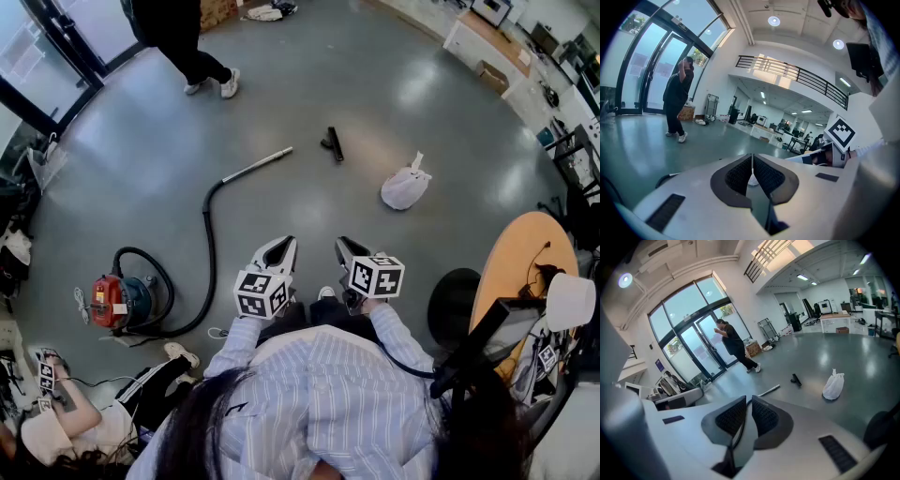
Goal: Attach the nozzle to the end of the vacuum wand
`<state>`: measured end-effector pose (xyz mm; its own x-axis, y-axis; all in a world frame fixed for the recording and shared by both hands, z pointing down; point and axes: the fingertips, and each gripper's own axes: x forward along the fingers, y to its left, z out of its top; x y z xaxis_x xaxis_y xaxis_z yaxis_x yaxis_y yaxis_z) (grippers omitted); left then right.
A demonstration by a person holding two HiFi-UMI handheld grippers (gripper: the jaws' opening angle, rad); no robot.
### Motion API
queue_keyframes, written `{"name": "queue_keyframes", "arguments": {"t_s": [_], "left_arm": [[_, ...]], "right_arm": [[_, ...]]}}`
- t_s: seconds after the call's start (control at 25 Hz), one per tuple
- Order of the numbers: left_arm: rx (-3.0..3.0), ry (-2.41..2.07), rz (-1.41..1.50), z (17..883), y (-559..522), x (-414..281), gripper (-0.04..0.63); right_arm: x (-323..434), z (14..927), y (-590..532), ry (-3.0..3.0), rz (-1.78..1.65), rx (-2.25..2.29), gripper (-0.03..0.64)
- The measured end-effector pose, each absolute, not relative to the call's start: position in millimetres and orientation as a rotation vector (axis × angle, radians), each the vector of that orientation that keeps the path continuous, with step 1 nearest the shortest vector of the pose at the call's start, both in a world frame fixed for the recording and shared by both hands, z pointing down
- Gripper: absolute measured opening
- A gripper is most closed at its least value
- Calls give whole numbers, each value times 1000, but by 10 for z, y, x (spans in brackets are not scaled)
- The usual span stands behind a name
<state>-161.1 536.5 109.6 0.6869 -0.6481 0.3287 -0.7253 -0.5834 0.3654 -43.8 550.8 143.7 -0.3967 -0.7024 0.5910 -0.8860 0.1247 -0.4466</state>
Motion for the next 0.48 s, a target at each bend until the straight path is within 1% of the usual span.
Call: {"name": "queue_keyframes", "arguments": {"t_s": [0.48], "left_arm": [[2414,-1064,225,1107,5304,-1494,8]], "right_arm": [[-327,1392,5442,-2190,1110,1565,44]]}}
